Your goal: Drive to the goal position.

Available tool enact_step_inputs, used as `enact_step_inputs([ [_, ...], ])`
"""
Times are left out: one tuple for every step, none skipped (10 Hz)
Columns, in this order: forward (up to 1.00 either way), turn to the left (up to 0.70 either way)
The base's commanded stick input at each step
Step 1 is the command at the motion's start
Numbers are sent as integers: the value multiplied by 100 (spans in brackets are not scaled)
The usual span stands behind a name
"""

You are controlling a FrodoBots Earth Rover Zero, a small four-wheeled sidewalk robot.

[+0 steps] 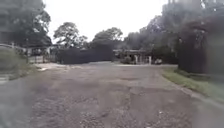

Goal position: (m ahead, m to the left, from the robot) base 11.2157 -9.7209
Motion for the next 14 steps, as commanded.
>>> enact_step_inputs([
  [70, 0],
  [70, 0],
  [70, 0],
  [70, -4],
  [70, -13],
  [70, -22],
  [70, -32],
  [70, -16],
  [70, 0],
  [70, 0],
  [70, 0],
  [70, 0],
  [70, 0],
  [70, -1],
])
